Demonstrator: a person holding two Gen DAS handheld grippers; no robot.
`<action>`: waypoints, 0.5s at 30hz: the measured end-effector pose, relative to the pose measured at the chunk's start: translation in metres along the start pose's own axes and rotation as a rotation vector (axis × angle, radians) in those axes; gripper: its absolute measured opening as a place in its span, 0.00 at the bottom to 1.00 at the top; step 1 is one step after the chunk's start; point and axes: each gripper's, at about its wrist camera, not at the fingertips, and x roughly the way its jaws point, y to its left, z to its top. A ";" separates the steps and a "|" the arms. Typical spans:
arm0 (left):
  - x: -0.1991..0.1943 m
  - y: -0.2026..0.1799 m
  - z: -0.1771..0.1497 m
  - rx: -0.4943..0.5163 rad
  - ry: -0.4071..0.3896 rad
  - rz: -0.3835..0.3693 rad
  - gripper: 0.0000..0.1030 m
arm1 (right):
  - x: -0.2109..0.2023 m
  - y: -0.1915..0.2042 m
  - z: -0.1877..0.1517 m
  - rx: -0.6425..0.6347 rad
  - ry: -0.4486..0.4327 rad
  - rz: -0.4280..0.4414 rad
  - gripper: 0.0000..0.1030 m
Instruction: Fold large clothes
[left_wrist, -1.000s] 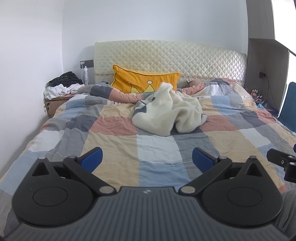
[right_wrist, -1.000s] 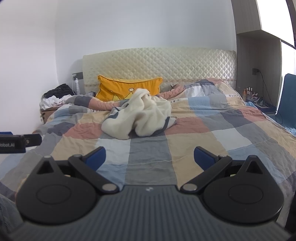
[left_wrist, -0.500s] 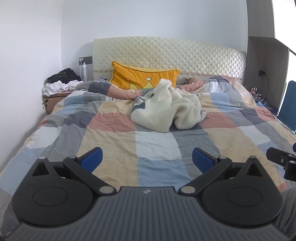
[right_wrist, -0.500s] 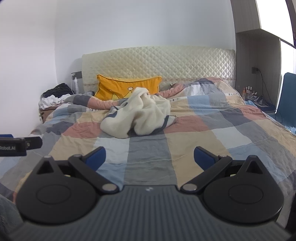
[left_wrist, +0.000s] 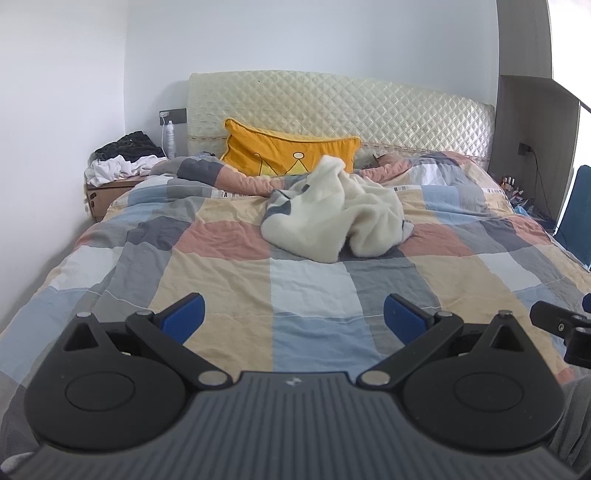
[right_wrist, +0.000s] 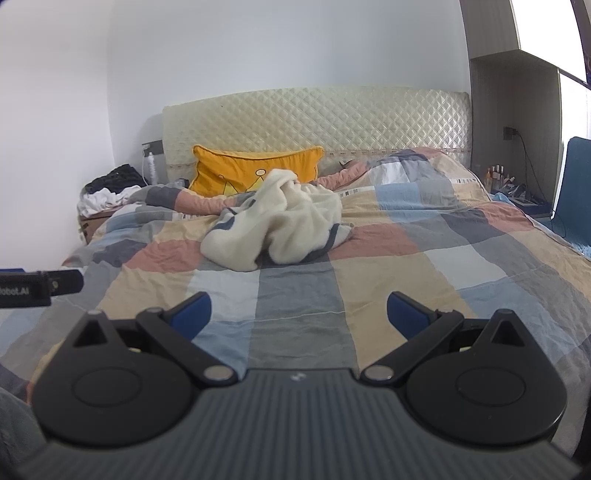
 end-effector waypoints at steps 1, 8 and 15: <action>0.000 0.000 -0.001 -0.001 -0.002 0.004 1.00 | 0.001 -0.001 -0.002 0.002 -0.001 -0.001 1.00; 0.014 -0.001 -0.008 -0.004 0.011 0.003 1.00 | 0.012 -0.004 -0.007 0.015 -0.005 -0.017 1.00; 0.025 -0.001 -0.011 0.000 0.017 0.007 1.00 | 0.022 -0.006 -0.009 0.022 -0.001 -0.015 1.00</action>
